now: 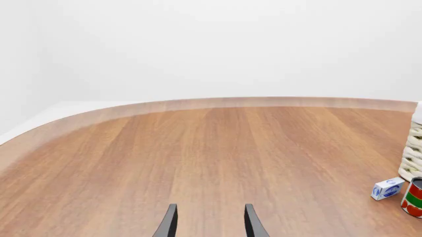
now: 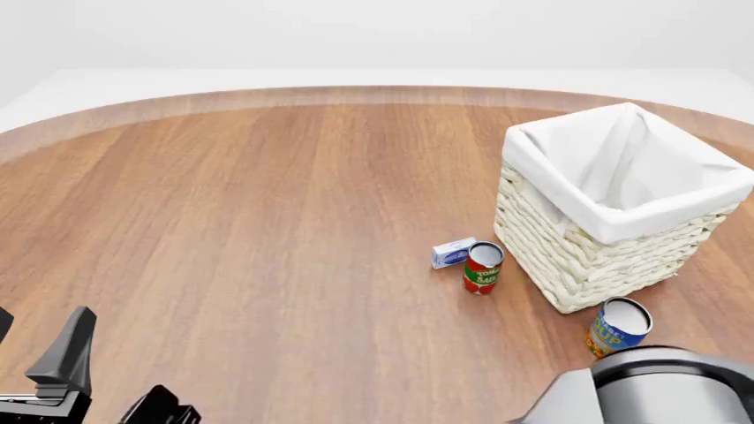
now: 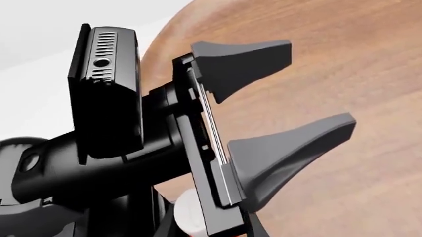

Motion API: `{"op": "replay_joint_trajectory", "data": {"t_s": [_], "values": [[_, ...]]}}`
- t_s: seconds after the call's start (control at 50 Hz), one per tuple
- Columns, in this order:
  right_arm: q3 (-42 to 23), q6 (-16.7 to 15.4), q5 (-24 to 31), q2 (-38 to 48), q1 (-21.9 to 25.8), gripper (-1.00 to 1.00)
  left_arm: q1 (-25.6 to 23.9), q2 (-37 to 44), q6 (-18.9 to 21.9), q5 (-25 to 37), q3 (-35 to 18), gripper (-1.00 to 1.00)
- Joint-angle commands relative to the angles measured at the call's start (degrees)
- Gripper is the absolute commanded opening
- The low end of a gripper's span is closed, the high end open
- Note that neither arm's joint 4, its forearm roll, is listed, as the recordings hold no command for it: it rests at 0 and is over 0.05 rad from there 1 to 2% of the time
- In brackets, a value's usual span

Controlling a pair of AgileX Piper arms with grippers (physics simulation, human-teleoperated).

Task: Pick up the ketchup, and put it in the basket.

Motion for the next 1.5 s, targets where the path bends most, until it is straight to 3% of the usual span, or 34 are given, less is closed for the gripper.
{"op": "replay_joint_trajectory", "data": {"t_s": [0.02, 0.1, 0.12, 0.96, 1.5], "values": [[-1.16, 0.29, 0.20, 1.49, -0.05, 1.00, 0.00, 0.00, 0.00, 0.00, 0.00, 1.00], [-1.03, 0.37, 0.05, 1.60, 0.04, 1.00, 0.00, 0.00, 0.00, 0.00, 0.00, 1.00], [-0.96, 0.41, 0.00, 1.55, -0.01, -1.00, 0.00, 0.00, 0.00, 0.00, 0.00, 1.00], [1.85, 0.62, -0.45, -3.72, -1.43, -1.00, 0.00, 0.00, 0.00, 0.00, 0.00, 1.00], [4.70, 2.05, -2.72, -5.23, -4.88, -1.00, 0.00, 0.00, 0.00, 0.00, 0.00, 1.00]]}}
